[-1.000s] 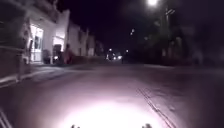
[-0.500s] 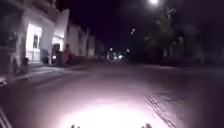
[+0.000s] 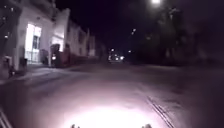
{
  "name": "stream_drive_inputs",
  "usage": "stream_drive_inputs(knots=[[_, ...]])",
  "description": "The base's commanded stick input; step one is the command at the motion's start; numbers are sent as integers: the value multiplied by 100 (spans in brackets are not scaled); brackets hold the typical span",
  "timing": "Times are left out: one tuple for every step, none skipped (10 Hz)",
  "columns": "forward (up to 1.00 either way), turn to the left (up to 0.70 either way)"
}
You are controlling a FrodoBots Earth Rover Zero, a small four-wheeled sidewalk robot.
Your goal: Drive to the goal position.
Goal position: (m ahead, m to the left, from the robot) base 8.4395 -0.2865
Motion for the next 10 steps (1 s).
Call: stream_drive_inputs(knots=[[50,0],[50,0],[50,0],[50,0],[50,0],[50,0],[50,0],[50,0],[50,0],[50,0]])
